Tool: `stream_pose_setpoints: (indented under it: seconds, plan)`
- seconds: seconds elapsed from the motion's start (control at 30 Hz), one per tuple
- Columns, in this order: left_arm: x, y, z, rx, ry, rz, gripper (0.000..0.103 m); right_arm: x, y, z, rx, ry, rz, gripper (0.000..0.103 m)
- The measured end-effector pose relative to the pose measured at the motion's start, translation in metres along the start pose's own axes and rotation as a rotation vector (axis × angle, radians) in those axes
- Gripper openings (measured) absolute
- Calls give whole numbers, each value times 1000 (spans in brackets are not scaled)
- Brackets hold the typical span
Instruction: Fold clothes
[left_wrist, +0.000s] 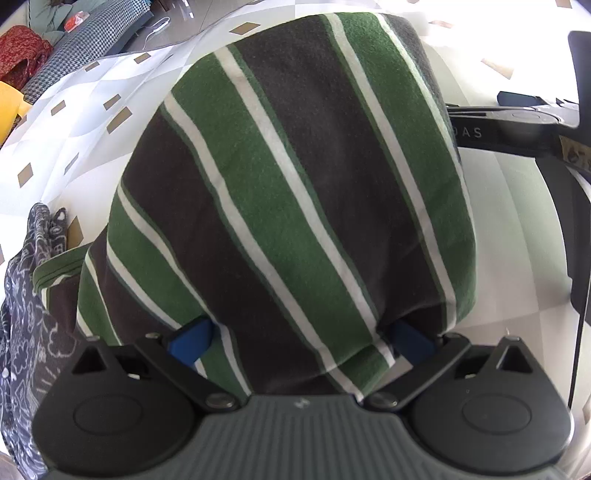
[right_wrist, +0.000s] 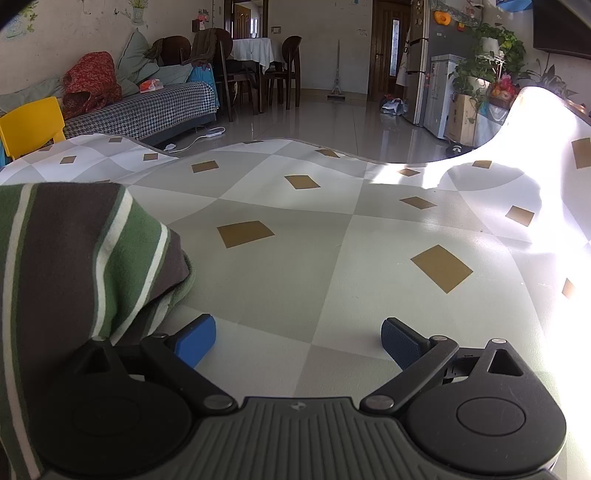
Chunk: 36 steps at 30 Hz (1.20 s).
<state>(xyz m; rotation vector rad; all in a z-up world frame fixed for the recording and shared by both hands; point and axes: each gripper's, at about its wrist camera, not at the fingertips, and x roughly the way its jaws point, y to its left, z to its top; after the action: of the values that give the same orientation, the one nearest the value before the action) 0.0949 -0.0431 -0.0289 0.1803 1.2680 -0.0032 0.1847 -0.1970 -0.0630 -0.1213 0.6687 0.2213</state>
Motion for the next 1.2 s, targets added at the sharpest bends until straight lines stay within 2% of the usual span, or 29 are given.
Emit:
stream_pose_setpoints:
  seconds: [0.17,0.23,0.3,0.47,0.6,0.83,0.9,1.1,1.2]
  plan:
    - [0,8,-4,-77,10,-24,103,0,0,0,0,0,0,97]
    - [-6,16,-11,-156,78,-95,103,0,0,0,0,0,0,97]
    - [-15,23,-22,-211,69,-109,103,0,0,0,0,0,0,97]
    - [-28,27,-45,-205,15,4,103,0,0,0,0,0,0,97]
    - [-30,29,-42,-201,-26,68,103,0,0,0,0,0,0,97]
    - [-29,23,-16,-205,-73,100,103,0,0,0,0,0,0,97]
    - [-24,21,-11,-197,-62,121,103,0,0,0,0,0,0,97]
    - [-22,8,-15,-204,-57,161,103,0,0,0,0,0,0,97]
    - [-28,-2,-16,-205,-81,165,103,0,0,0,0,0,0,97]
